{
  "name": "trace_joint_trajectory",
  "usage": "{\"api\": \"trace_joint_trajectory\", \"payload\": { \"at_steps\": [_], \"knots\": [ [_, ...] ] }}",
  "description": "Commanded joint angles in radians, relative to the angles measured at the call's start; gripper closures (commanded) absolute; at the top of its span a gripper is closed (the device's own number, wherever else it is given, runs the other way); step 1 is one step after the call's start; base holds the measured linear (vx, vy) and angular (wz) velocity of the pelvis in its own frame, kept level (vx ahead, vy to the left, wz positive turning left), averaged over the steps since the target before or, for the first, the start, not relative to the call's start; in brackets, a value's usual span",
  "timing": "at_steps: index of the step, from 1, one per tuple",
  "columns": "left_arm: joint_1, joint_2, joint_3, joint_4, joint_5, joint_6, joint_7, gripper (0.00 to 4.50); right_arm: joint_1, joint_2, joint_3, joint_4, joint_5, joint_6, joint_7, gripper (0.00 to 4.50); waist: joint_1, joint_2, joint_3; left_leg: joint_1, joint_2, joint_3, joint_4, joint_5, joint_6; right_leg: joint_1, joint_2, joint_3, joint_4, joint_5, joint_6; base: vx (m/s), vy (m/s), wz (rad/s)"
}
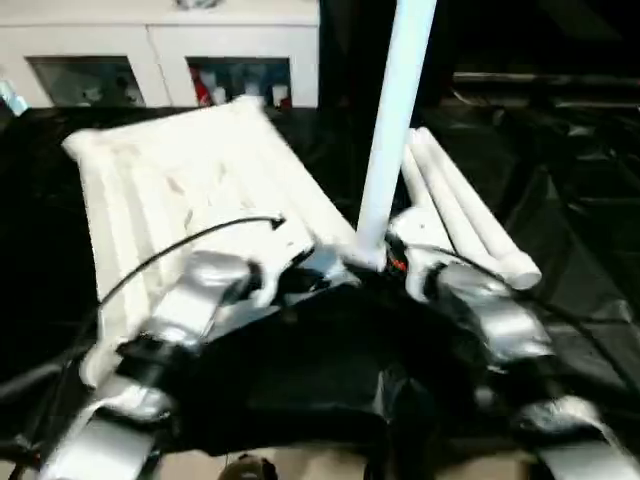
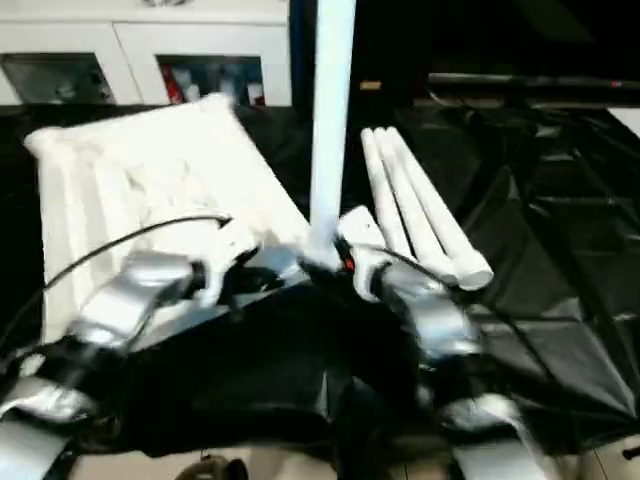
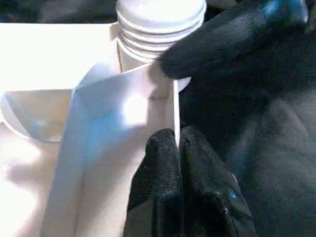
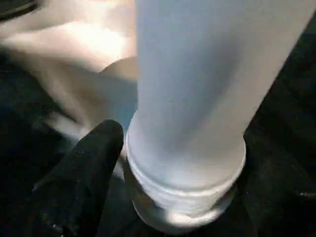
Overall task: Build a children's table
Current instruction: Rotate leg to tighten
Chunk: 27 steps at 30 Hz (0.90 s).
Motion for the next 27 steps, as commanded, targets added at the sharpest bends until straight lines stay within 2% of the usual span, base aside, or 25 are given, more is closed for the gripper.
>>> {"api": "trace_joint_trajectory", "payload": {
  "at_steps": [1, 2, 4, 5, 6, 7, 10, 12, 15, 19, 21, 24, 27],
  "knots": [
    [-0.012, -0.015, -0.049, -0.057, -0.033, -0.063, -0.072, 4.50, 0.002, 0.017, 0.076, -0.048, 0.032, 0.006, 0.104, 0.85, 0.005, 0.003, -0.084, 0.027, 0.060, -0.029, -0.079, -0.318, 0.027, 0.041, -0.073, 0.049, -0.066, -0.337, -0.209, 0.000, 0.000, 0.00],
    [-0.003, 0.002, -0.055, -0.072, -0.044, -0.053, -0.107, 4.50, 0.007, 0.003, 0.081, -0.061, 0.044, 0.022, 0.134, 0.85, 0.010, 0.004, -0.084, 0.034, 0.061, -0.026, -0.078, -0.320, 0.024, 0.037, -0.072, 0.050, -0.066, -0.326, -0.223, 0.000, 0.000, 0.00],
    [0.014, 0.036, -0.062, -0.098, -0.065, -0.051, -0.169, 4.50, 0.011, -0.021, 0.088, -0.076, 0.056, 0.033, 0.170, 0.85, 0.016, 0.004, -0.084, 0.033, 0.064, -0.024, -0.079, -0.315, 0.021, 0.037, -0.071, 0.051, -0.061, -0.311, -0.231, 0.000, 0.000, 0.00],
    [0.020, 0.049, -0.063, -0.107, -0.072, -0.047, -0.192, 4.50, 0.010, -0.027, 0.087, -0.077, 0.058, 0.034, 0.178, 0.85, 0.017, 0.014, -0.084, 0.029, 0.063, -0.027, -0.080, -0.312, 0.018, 0.040, -0.070, 0.050, -0.057, -0.307, -0.232, 0.000, 0.000, 0.00],
    [0.022, 0.056, -0.063, -0.110, -0.073, -0.047, -0.202, 4.50, 0.008, -0.029, 0.085, -0.074, 0.058, 0.032, 0.180, 1.09, 0.013, 0.010, -0.085, 0.027, 0.062, -0.026, -0.081, -0.310, 0.017, 0.040, -0.069, 0.049, -0.056, -0.293, -0.233, 0.000, 0.000, 0.00],
    [0.023, 0.060, -0.060, -0.110, -0.071, -0.048, -0.205, 4.50, 0.006, -0.029, 0.083, -0.074, 0.058, 0.034, 0.183, 1.17, 0.014, 0.009, -0.085, 0.031, 0.062, -0.025, -0.080, -0.319, 0.013, 0.038, -0.070, 0.050, -0.058, -0.296, -0.236, 0.000, 0.000, 0.00],
    [0.023, 0.068, -0.053, -0.103, -0.066, -0.060, -0.213, 4.50, 0.006, -0.030, 0.079, -0.082, 0.058, 0.043, 0.199, 1.35, 0.016, 0.005, -0.085, 0.030, 0.061, -0.025, -0.080, -0.317, 0.007, 0.041, -0.072, 0.051, -0.059, -0.313, -0.233, 0.000, 0.000, 0.00],
    [0.021, 0.071, -0.052, -0.098, -0.065, -0.064, -0.214, 4.50, 0.008, -0.026, 0.082, -0.088, 0.063, 0.050, 0.207, 1.64, 0.019, 0.006, -0.085, 0.029, 0.060, -0.026, -0.080, -0.316, 0.006, 0.041, -0.073, 0.051, -0.060, -0.329, -0.226, 0.000, 0.000, 0.00],
    [0.016, 0.066, -0.049, -0.090, -0.065, -0.056, -0.198, 4.50, 0.017, -0.011, 0.088, -0.096, 0.073, 0.058, 0.201, 1.73, 0.021, 0.006, -0.084, 0.030, 0.061, -0.027, -0.080, -0.315, 0.002, 0.040, -0.073, 0.051, -0.061, -0.338, -0.221, 0.000, 0.000, 0.00],
    [-0.007, 0.021, -0.029, -0.059, -0.051, -0.013, -0.107, 4.50, 0.021, 0.056, 0.077, -0.060, 0.057, 0.058, 0.085, 1.77, 0.019, 0.006, -0.084, 0.030, 0.059, -0.029, -0.081, -0.325, -0.008, 0.040, -0.073, 0.049, -0.062, -0.355, -0.215, 0.000, 0.000, 0.00],
    [-0.024, -0.010, -0.013, -0.036, -0.042, 0.011, -0.046, 4.50, 0.007, 0.096, 0.060, -0.015, 0.039, 0.055, -0.001, 1.78, 0.013, 0.007, -0.081, 0.033, 0.057, -0.028, -0.080, -0.353, -0.019, 0.033, -0.075, 0.050, -0.068, -0.402, -0.207, 0.000, 0.000, 0.00],
    [-0.085, -0.105, 0.044, 0.041, -0.018, 0.096, 0.162, 4.50, -0.049, 0.202, -0.009, 0.123, 0.010, 0.051, -0.252, 1.78, -0.002, 0.006, -0.078, 0.041, 0.052, -0.038, -0.077, -0.408, -0.052, 0.032, -0.080, 0.041, -0.081, -0.517, -0.176, -0.018, 0.002, -0.01],
    [-0.125, -0.162, 0.077, 0.085, -0.009, 0.126, 0.281, 4.50, -0.089, 0.265, -0.057, 0.198, 0.011, 0.044, -0.398, 1.78, -0.009, 0.005, -0.079, 0.039, 0.048, -0.040, -0.076, -0.423, -0.037, 0.032, -0.079, 0.035, -0.095, -0.556, -0.140, 0.000, 0.000, 0.00]
  ]
}}
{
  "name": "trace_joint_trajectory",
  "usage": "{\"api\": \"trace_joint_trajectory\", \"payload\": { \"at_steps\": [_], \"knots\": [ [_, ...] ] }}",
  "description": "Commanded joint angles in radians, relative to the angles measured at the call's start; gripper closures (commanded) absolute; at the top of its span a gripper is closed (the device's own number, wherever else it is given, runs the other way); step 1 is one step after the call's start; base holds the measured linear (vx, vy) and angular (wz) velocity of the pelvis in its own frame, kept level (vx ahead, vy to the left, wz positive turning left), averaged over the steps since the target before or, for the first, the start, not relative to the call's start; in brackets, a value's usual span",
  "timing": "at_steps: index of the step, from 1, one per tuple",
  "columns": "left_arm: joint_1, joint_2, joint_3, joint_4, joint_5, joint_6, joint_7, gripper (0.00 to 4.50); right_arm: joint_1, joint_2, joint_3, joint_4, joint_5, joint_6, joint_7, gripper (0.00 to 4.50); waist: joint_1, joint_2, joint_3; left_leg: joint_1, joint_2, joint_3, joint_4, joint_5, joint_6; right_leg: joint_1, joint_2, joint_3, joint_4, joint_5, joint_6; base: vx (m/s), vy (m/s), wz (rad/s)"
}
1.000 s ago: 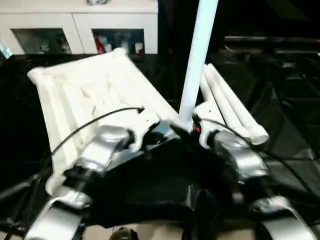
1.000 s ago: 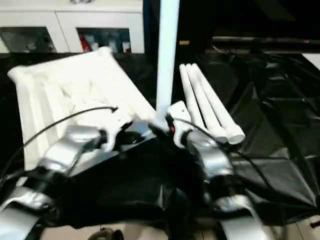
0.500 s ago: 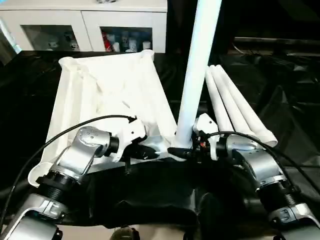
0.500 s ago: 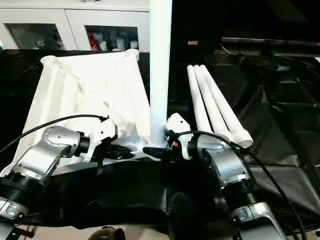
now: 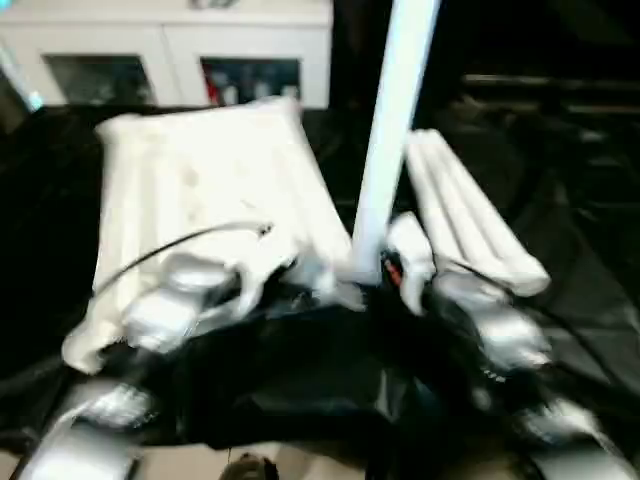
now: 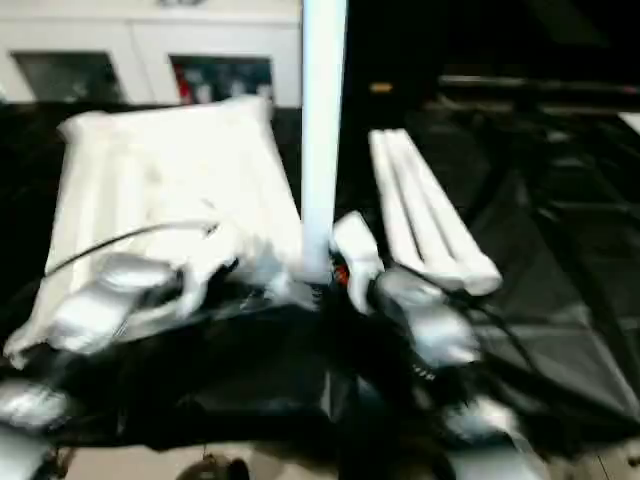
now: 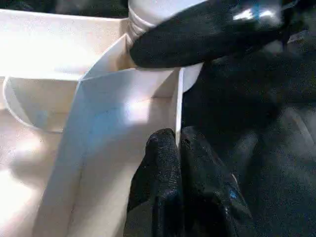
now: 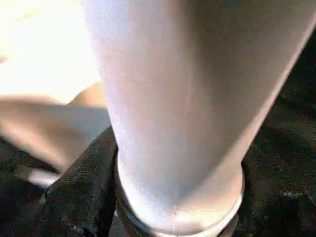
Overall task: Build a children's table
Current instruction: Rotate leg to tighten
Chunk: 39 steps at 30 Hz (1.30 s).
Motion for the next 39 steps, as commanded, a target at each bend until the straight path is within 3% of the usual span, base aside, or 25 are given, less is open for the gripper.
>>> {"api": "trace_joint_trajectory", "payload": {
  "at_steps": [1, 4, 5, 6, 8, 9, 12, 17, 18, 22, 24, 26, 31, 34, 36, 39],
  "knots": [
    [-0.071, -0.069, 0.042, 0.006, -0.015, 0.013, 0.126, 4.50, -0.015, 0.103, 0.038, 0.058, 0.024, 0.006, -0.055, 1.78, -0.005, 0.003, -0.077, 0.037, 0.047, -0.041, -0.076, -0.423, -0.033, 0.029, -0.076, 0.033, -0.097, -0.560, -0.135, 0.000, 0.000, 0.00],
    [-0.081, -0.107, 0.047, 0.002, -0.012, 0.022, 0.173, 4.50, -0.030, 0.144, 0.031, 0.075, 0.037, -0.008, -0.067, 1.78, -0.007, 0.003, -0.079, 0.040, 0.045, -0.040, -0.073, -0.423, -0.020, 0.026, -0.077, 0.031, -0.102, -0.570, -0.127, 0.000, 0.000, 0.00],
    [-0.080, -0.112, 0.047, 0.002, -0.009, 0.021, 0.175, 4.50, -0.031, 0.151, 0.027, 0.077, 0.038, -0.013, -0.062, 1.22, -0.006, 0.002, -0.078, 0.041, 0.045, -0.040, -0.072, -0.422, -0.017, 0.025, -0.076, 0.031, -0.103, -0.570, -0.126, 0.000, 0.000, 0.00],
    [-0.077, -0.119, 0.043, -0.002, -0.006, 0.021, 0.171, 4.50, -0.032, 0.158, 0.023, 0.080, 0.036, -0.016, -0.058, 1.08, -0.005, -0.002, -0.082, 0.036, 0.046, -0.041, -0.073, -0.407, -0.011, 0.030, -0.076, 0.031, -0.099, -0.556, -0.127, 0.000, 0.000, 0.00],
    [-0.073, -0.124, 0.040, -0.004, -0.004, 0.019, 0.167, 4.50, -0.033, 0.161, 0.022, 0.084, 0.029, -0.021, -0.060, 1.08, -0.005, -0.002, -0.086, 0.031, 0.049, -0.040, -0.075, -0.387, -0.007, 0.032, -0.076, 0.033, -0.092, -0.521, -0.135, 0.000, 0.000, 0.00],
    [-0.070, -0.127, 0.034, -0.005, -0.003, 0.018, 0.168, 4.50, -0.037, 0.161, 0.026, 0.093, 0.015, -0.038, -0.068, 0.72, -0.004, 0.000, -0.087, 0.031, 0.050, -0.039, -0.076, -0.379, -0.007, 0.032, -0.075, 0.035, -0.090, -0.497, -0.143, 0.000, 0.000, 0.00],
    [-0.063, -0.125, 0.024, -0.004, 0.001, -0.003, 0.176, 4.50, -0.037, 0.139, 0.043, 0.087, -0.023, -0.105, -0.092, 0.72, -0.001, 0.000, -0.091, 0.030, 0.051, -0.035, -0.075, -0.354, -0.006, 0.035, -0.075, 0.039, -0.081, -0.430, -0.171, 0.000, 0.000, 0.00],
    [-0.077, -0.109, 0.015, 0.046, 0.060, -0.023, 0.252, 4.50, 0.013, 0.078, 0.017, -0.042, -0.019, -0.079, -0.083, 0.72, 0.008, 0.001, -0.094, 0.024, 0.051, -0.031, -0.074, -0.299, 0.013, 0.041, -0.074, 0.043, -0.071, -0.361, -0.188, 0.000, 0.000, 0.00],
    [-0.089, -0.113, 0.029, 0.069, 0.059, -0.022, 0.271, 4.22, 0.031, 0.057, 0.015, -0.083, -0.021, -0.070, -0.075, 0.63, 0.013, 0.001, -0.096, 0.027, 0.051, -0.029, -0.074, -0.291, 0.015, 0.042, -0.070, 0.043, -0.070, -0.344, -0.181, 0.000, 0.000, 0.00],
    [-0.132, -0.127, 0.071, 0.135, 0.055, -0.028, 0.340, 3.84, 0.072, 0.010, 0.003, -0.176, -0.020, -0.058, -0.054, 0.60, 0.014, -0.003, -0.100, 0.017, 0.048, -0.032, -0.072, -0.254, 0.028, 0.053, -0.071, 0.041, -0.061, -0.286, -0.181, 0.000, 0.000, 0.00],
    [-0.151, -0.133, 0.093, 0.160, 0.051, -0.048, 0.380, 3.84, 0.079, -0.002, -0.009, -0.201, -0.016, -0.053, -0.053, 0.60, 0.012, 0.001, -0.101, 0.012, 0.047, -0.032, -0.069, -0.237, 0.038, 0.055, -0.071, 0.040, -0.062, -0.269, -0.194, 0.000, 0.000, 0.00],
    [-0.165, -0.138, 0.112, 0.176, 0.046, -0.062, 0.408, 3.63, 0.082, -0.012, -0.025, -0.220, -0.014, -0.044, -0.058, 0.60, 0.016, 0.000, -0.102, 0.021, 0.046, -0.028, -0.064, -0.237, 0.045, 0.049, -0.071, 0.041, -0.064, -0.264, -0.207, 0.000, 0.000, 0.00],
    [-0.182, -0.128, 0.158, 0.178, 0.035, -0.091, 0.486, 3.21, 0.088, -0.026, -0.039, -0.247, -0.001, -0.005, -0.064, 0.60, 0.022, 0.006, -0.105, 0.017, 0.047, -0.030, -0.063, -0.204, 0.056, 0.053, -0.068, 0.038, -0.055, -0.218, -0.223, 0.000, 0.000, 0.00],
    [-0.176, -0.082, 0.211, 0.128, 0.042, -0.118, 0.559, 3.06, 0.102, -0.022, -0.019, -0.265, -0.010, 0.014, -0.065, 0.60, 0.020, 0.003, -0.107, 0.014, 0.048, -0.031, -0.062, -0.196, 0.061, 0.055, -0.068, 0.037, -0.049, -0.191, -0.229, 0.000, 0.000, 0.00],
    [-0.152, -0.009, 0.221, 0.071, 0.076, -0.132, 0.561, 2.83, 0.110, -0.016, -0.005, -0.276, -0.013, 0.048, -0.074, 0.60, 0.018, -0.002, -0.105, 0.013, 0.049, -0.030, -0.063, -0.195, 0.060, 0.055, -0.069, 0.038, -0.051, -0.209, -0.225, 0.000, 0.000, 0.00],
    [-0.089, 0.130, 0.236, -0.035, 0.130, -0.095, 0.529, 2.83, 0.132, -0.013, 0.025, -0.309, -0.010, 0.093, -0.057, 0.60, 0.010, 0.006, -0.102, 0.013, 0.052, -0.033, -0.069, -0.211, 0.028, 0.050, -0.067, 0.039, -0.046, -0.256, -0.193, 0.000, 0.000, 0.00]
  ]
}}
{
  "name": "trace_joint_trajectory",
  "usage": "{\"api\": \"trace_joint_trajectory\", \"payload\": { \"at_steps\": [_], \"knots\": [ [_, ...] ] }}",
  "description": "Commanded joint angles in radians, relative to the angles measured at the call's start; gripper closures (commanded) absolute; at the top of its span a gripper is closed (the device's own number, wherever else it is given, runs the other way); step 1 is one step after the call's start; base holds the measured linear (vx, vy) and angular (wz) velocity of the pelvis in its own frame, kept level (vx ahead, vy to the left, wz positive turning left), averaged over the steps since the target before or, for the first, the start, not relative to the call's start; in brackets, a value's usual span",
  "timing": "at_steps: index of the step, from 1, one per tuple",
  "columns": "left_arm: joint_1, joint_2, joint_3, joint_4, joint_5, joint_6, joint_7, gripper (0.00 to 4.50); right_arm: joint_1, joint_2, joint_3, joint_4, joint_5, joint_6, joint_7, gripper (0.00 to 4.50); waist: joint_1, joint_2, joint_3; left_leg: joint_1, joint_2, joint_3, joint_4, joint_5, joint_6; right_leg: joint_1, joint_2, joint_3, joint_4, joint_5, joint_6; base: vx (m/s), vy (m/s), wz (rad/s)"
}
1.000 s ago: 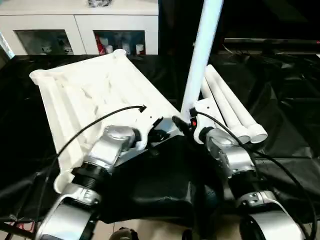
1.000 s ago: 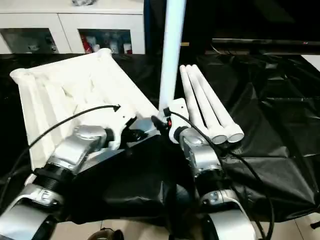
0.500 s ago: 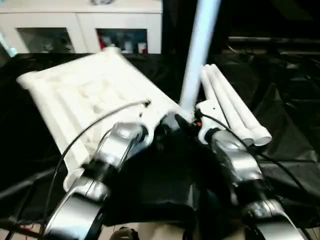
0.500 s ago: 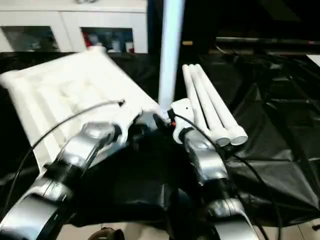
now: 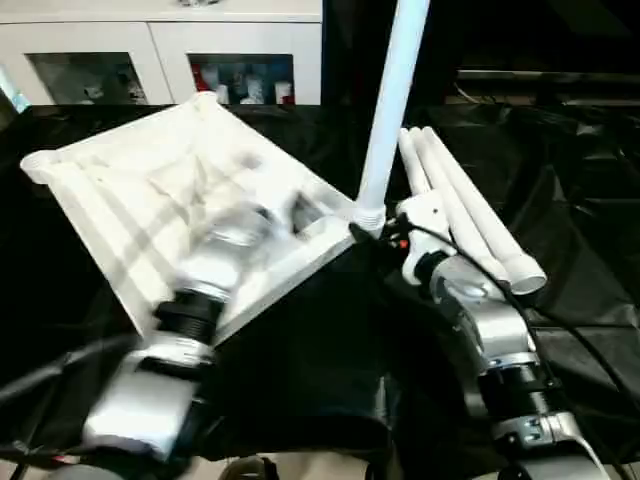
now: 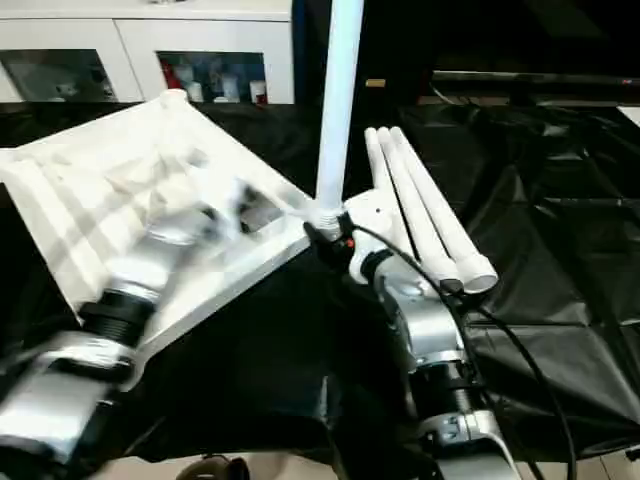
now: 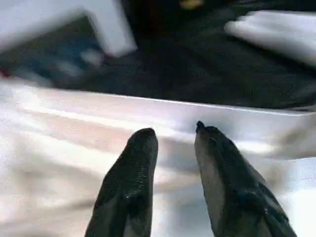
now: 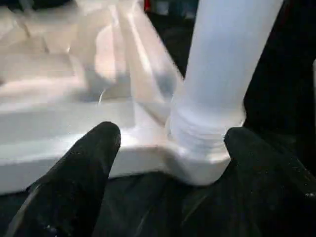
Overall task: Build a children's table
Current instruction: Rotate leg to tighten, then rotate table base
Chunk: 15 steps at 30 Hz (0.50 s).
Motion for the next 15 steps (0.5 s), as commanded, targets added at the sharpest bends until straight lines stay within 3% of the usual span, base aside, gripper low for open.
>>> {"api": "trace_joint_trajectory", "payload": {
  "at_steps": [1, 6, 8, 9, 10, 11, 14, 15],
  "knots": [
    [0.063, 0.090, 0.035, -0.089, 0.053, 0.048, -0.024, 2.83, 0.020, 0.000, 0.027, -0.054, 0.006, 0.044, 0.028, 0.60, 0.007, 0.003, -0.099, 0.024, 0.052, -0.031, -0.068, -0.221, 0.022, 0.050, -0.068, 0.042, -0.051, -0.271, -0.188, 0.000, 0.000, 0.00],
    [0.165, 0.218, 0.102, -0.210, 0.103, 0.097, -0.019, 2.83, 0.045, -0.015, 0.055, -0.095, 0.006, 0.070, 0.062, 0.60, 0.012, 0.009, -0.092, 0.037, 0.056, -0.029, -0.072, -0.289, -0.019, 0.033, -0.065, 0.049, -0.053, -0.317, -0.184, 0.000, 0.000, 0.00],
    [0.225, 0.296, 0.131, -0.260, 0.144, 0.155, -0.012, 2.83, 0.046, -0.016, 0.054, -0.090, 0.005, 0.084, 0.057, 0.60, 0.016, 0.000, -0.092, 0.044, 0.056, -0.029, -0.074, -0.323, -0.034, 0.027, -0.065, 0.049, -0.055, -0.344, -0.173, 0.000, 0.000, 0.00],
    [0.248, 0.328, 0.135, -0.275, 0.158, 0.177, -0.014, 2.83, 0.044, -0.017, 0.055, -0.085, 0.003, 0.087, 0.054, 0.60, 0.010, 0.005, -0.088, 0.035, 0.055, -0.033, -0.081, -0.335, -0.041, 0.032, -0.062, 0.050, -0.052, -0.360, -0.163, 0.000, 0.000, 0.00],
    [0.281, 0.364, 0.136, -0.294, 0.171, 0.204, -0.025, 2.83, 0.040, -0.017, 0.057, -0.077, 0.002, 0.092, 0.051, 0.60, 0.012, 0.009, -0.088, 0.037, 0.054, -0.035, -0.082, -0.348, -0.047, 0.030, -0.063, 0.049, -0.054, -0.371, -0.156, 0.000, 0.000, 0.00],
    [0.311, 0.392, 0.131, -0.307, 0.177, 0.230, -0.043, 2.83, 0.035, -0.017, 0.060, -0.066, -0.002, 0.092, 0.047, 0.60, 0.007, -0.005, -0.085, 0.041, 0.053, -0.035, -0.084, -0.392, -0.061, 0.024, -0.061, 0.050, -0.060, -0.402, -0.144, 0.000, 0.000, 0.00],
    [0.387, 0.446, 0.100, -0.338, 0.199, 0.280, -0.099, 2.83, 0.018, -0.008, 0.060, -0.037, -0.005, 0.104, 0.037, 0.60, 0.009, -0.002, -0.084, 0.049, 0.051, -0.038, -0.084, -0.444, -0.072, 0.016, -0.066, 0.052, -0.067, -0.458, -0.129, 0.000, 0.000, 0.00],
    [0.411, 0.462, 0.077, -0.345, 0.204, 0.296, -0.131, 2.83, 0.011, -0.007, 0.062, -0.025, -0.008, 0.104, 0.033, 0.60, 0.007, -0.002, -0.082, 0.047, 0.050, -0.041, -0.085, -0.458, -0.073, 0.016, -0.067, 0.053, -0.070, -0.480, -0.125, 0.000, 0.000, 0.00]
  ]
}}
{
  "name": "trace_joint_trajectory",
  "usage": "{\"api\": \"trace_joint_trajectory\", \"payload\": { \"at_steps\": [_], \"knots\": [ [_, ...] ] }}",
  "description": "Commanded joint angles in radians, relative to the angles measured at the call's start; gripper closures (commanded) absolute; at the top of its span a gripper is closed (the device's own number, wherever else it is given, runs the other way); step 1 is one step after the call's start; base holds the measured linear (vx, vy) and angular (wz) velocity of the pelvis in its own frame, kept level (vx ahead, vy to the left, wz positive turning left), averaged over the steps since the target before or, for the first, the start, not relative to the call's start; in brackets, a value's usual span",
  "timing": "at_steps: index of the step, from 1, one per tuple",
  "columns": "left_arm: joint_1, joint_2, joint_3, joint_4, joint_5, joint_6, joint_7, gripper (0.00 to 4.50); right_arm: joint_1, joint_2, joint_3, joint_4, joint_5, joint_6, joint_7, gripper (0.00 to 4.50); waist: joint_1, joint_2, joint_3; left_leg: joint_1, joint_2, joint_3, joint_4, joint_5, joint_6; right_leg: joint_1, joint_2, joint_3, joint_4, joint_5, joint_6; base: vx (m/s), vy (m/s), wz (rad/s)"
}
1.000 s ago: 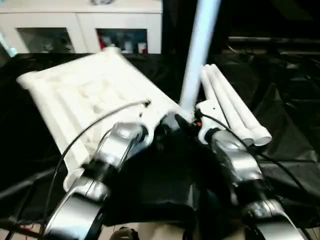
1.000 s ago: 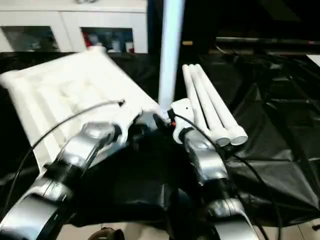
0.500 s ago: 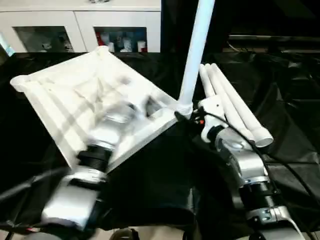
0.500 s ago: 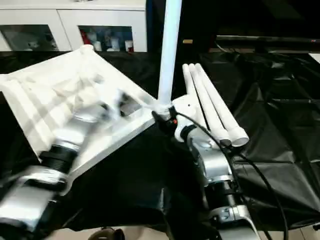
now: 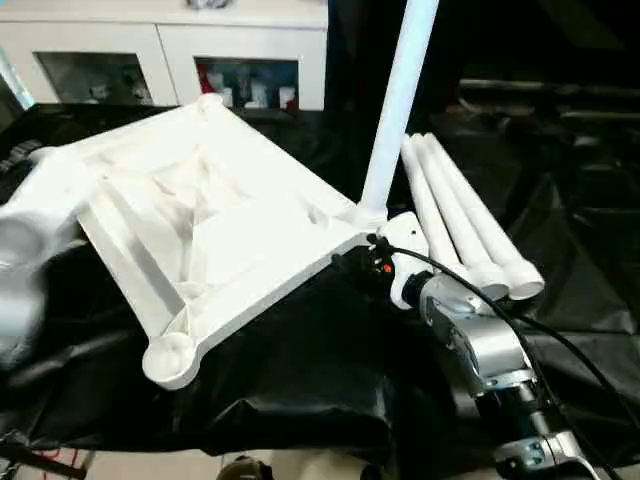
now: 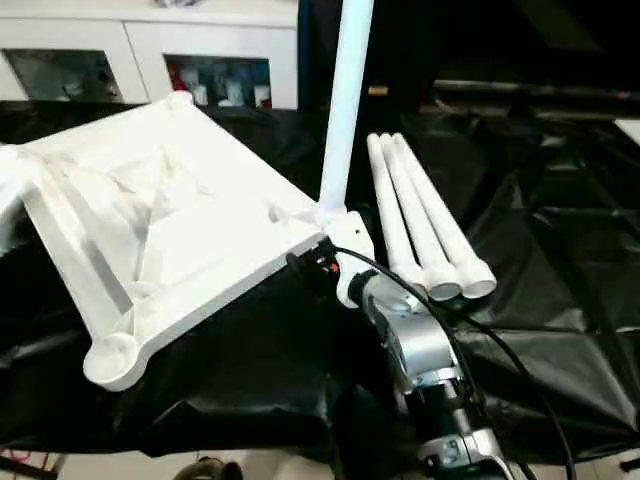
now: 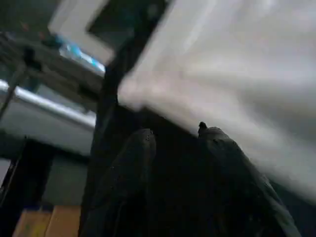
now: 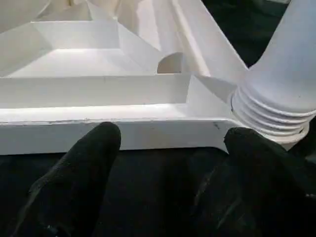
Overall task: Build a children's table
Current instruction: Rotate table base
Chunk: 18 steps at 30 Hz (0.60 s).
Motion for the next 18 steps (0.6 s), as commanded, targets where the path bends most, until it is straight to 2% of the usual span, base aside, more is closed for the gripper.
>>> {"api": "trace_joint_trajectory", "payload": {
  "at_steps": [1, 2, 3, 4, 5, 7, 8, 11, 13, 14, 16, 18],
  "knots": [
    [0.044, 0.025, -0.068, -0.030, 0.017, 0.049, -0.080, 2.83, -0.021, 0.001, 0.008, 0.030, -0.013, 0.009, -0.011, 0.60, -0.002, 0.026, -0.071, 0.048, 0.052, -0.044, -0.085, -0.468, -0.076, 0.014, -0.069, 0.047, -0.075, -0.479, -0.134, 0.000, 0.000, 0.00],
    [0.066, 0.034, -0.089, -0.045, 0.018, 0.070, -0.111, 2.83, -0.029, 0.001, 0.010, 0.045, -0.018, 0.003, -0.014, 0.60, -0.003, 0.024, -0.069, 0.048, 0.052, -0.045, -0.087, -0.494, -0.078, 0.011, -0.067, 0.046, -0.080, -0.499, -0.127, 0.000, 0.000, 0.00],
    [0.085, 0.037, -0.105, -0.067, 0.006, 0.092, -0.143, 2.83, -0.039, 0.005, 0.009, 0.066, -0.020, -0.005, -0.018, 0.60, -0.001, 0.031, -0.070, 0.052, 0.051, -0.045, -0.086, -0.504, -0.081, 0.009, -0.068, 0.047, -0.081, -0.503, -0.127, 0.000, 0.000, 0.00],
    [0.088, 0.037, -0.107, -0.071, 0.003, 0.095, -0.148, 2.83, -0.041, 0.006, 0.009, 0.069, -0.020, -0.006, -0.019, 0.60, -0.002, 0.027, -0.069, 0.052, 0.051, -0.046, -0.086, -0.518, -0.083, 0.009, -0.068, 0.046, -0.084, -0.507, -0.128, 0.000, 0.000, 0.00],
    [0.095, 0.022, -0.117, -0.121, -0.040, 0.134, -0.175, 2.83, -0.058, 0.012, 0.008, 0.101, -0.022, -0.020, -0.028, 0.60, 0.000, 0.036, -0.069, 0.053, 0.051, -0.048, -0.086, -0.526, -0.085, 0.010, -0.068, 0.046, -0.083, -0.507, -0.127, 0.000, 0.000, 0.00],
    [0.103, 0.028, -0.144, -0.154, -0.062, 0.159, -0.215, 2.83, -0.072, 0.019, 0.007, 0.130, -0.019, -0.030, -0.030, 0.60, 0.000, 0.032, -0.068, 0.057, 0.051, -0.050, -0.085, -0.561, -0.091, 0.007, -0.067, 0.041, -0.087, -0.510, -0.136, 0.000, 0.000, 0.00],
    [0.111, 0.043, -0.166, -0.166, -0.065, 0.165, -0.245, 2.83, -0.080, 0.023, 0.007, 0.146, -0.018, -0.036, -0.028, 0.60, -0.002, 0.037, -0.065, 0.055, 0.049, -0.053, -0.086, -0.583, -0.091, 0.010, -0.067, 0.038, -0.090, -0.528, -0.130, 0.000, 0.000, 0.00],
    [0.129, 0.061, -0.206, -0.213, -0.079, 0.163, -0.318, 2.83, -0.109, 0.033, 0.013, 0.207, -0.026, -0.071, -0.031, 0.60, -0.009, 0.034, -0.063, 0.049, 0.049, -0.059, -0.088, -0.598, -0.089, 0.018, -0.069, 0.032, -0.091, -0.571, -0.113, 0.000, 0.000, 0.00],
    [0.129, 0.049, -0.217, -0.259, -0.110, 0.142, -0.363, 2.83, -0.135, 0.044, 0.015, 0.260, -0.030, -0.102, -0.033, 0.60, -0.012, 0.040, -0.064, 0.055, 0.047, -0.062, -0.084, -0.609, -0.089, 0.017, -0.071, 0.027, -0.099, -0.586, -0.111, 0.000, 0.000, 0.00],
    [0.129, 0.049, -0.219, -0.269, -0.116, 0.148, -0.370, 2.83, -0.138, 0.046, 0.015, 0.265, -0.030, -0.104, -0.033, 0.60, -0.012, 0.040, -0.064, 0.055, 0.048, -0.063, -0.083, -0.613, -0.089, 0.016, -0.072, 0.026, -0.099, -0.584, -0.113, 0.000, 0.000, 0.00],
    [0.131, 0.052, -0.239, -0.366, -0.179, 0.203, -0.445, 2.83, -0.158, 0.059, 0.023, 0.304, -0.029, -0.126, -0.023, 0.60, -0.010, 0.042, -0.060, 0.067, 0.048, -0.064, -0.083, -0.654, -0.096, 0.008, -0.067, 0.023, -0.102, -0.586, -0.117, 0.000, 0.000, 0.00],
    [0.126, 0.044, -0.257, -0.412, -0.220, 0.194, -0.481, 2.83, -0.165, 0.067, 0.030, 0.320, -0.027, -0.143, -0.011, 0.60, -0.011, 0.043, -0.055, 0.067, 0.050, -0.067, -0.085, -0.690, -0.098, 0.009, -0.064, 0.016, -0.104, -0.603, -0.114, 0.000, 0.000, 0.00]
  ]
}}
